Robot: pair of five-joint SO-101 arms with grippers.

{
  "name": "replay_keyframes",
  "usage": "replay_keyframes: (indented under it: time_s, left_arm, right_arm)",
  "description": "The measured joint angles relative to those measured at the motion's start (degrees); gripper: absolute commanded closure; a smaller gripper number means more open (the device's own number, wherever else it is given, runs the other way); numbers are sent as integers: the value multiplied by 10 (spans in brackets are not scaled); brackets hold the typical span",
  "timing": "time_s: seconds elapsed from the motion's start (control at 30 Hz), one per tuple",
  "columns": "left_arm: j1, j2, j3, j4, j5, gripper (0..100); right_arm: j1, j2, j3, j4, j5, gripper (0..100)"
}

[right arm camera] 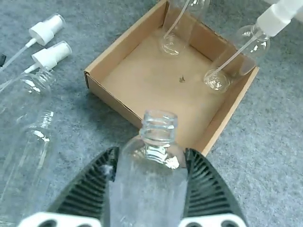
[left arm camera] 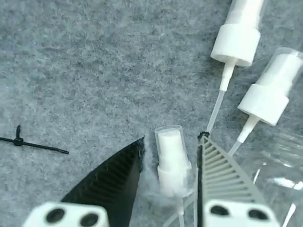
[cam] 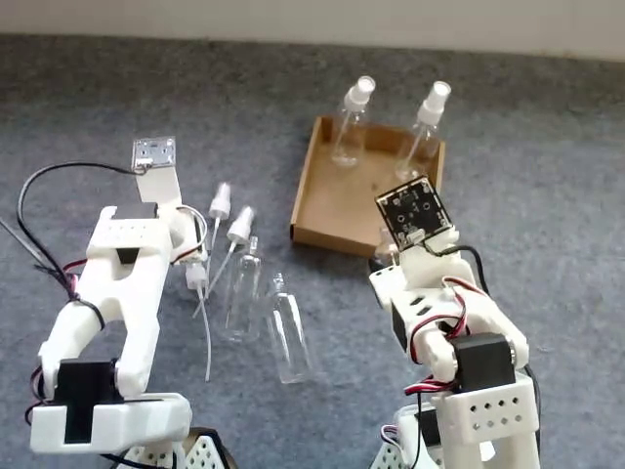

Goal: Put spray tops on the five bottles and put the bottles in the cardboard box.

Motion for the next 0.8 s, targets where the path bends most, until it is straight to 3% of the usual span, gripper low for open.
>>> replay_keyframes:
  time_s: [0.43,0.63,0.8]
  left_arm:
    - [0,93,-18,-22,0,833]
    - [2,120,-40,-18,1,938]
    - [4,121,-42,-18,2,951]
  right_arm:
    - [0,0,0,0,0,973]
    - [0,0,0,4,0,973]
    - [1,0,0,4,0,973]
